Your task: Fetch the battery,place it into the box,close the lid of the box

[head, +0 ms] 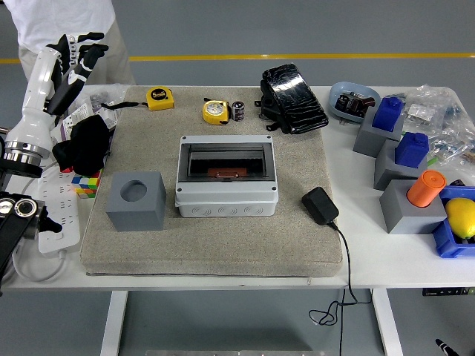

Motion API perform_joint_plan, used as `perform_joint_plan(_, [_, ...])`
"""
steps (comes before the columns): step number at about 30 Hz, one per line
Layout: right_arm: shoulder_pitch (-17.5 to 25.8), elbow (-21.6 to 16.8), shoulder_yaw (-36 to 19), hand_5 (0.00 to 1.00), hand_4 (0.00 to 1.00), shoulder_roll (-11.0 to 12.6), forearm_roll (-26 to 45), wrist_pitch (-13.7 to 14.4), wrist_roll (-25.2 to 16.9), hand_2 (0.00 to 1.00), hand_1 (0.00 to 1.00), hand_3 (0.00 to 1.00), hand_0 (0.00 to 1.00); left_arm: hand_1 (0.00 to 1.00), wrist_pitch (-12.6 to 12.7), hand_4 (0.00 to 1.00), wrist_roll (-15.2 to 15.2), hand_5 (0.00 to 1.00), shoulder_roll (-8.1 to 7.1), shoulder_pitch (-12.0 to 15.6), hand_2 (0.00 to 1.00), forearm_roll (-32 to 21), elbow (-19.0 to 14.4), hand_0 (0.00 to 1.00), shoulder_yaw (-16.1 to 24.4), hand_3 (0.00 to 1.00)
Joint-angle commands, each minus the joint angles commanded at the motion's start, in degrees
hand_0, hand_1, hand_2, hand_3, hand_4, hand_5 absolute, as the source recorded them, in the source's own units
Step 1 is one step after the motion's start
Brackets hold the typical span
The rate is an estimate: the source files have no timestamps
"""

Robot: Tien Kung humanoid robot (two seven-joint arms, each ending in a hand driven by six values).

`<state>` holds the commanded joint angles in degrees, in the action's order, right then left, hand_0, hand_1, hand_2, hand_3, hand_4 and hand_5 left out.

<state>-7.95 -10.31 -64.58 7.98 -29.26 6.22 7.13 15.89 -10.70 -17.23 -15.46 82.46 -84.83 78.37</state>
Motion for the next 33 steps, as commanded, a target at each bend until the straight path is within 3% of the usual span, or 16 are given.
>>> perform_joint_plan(18, [-0.8, 0.0, 0.6, 0.467, 0.953, 1.0, -0.3, 0.1, 0.9, 0.599, 0.605, 0.548, 0.658, 0.683, -1.4, 0.998, 0.7, 0.946, -0.55, 0.9, 0.670, 0.5, -1.1, 0.678, 2.2, 0.710])
perform_joint_plan(33, [-0.6, 0.0, 0.3, 0.465, 0.953, 0.7, -0.8, 0.2, 1.3, 0.599, 0.605, 0.549, 0.658, 0.689, -2.2, 0.998, 1.2, 0.951, -0.06, 1.7, 0.673, 1.0, -2.3, 0.683, 4.1, 0.714])
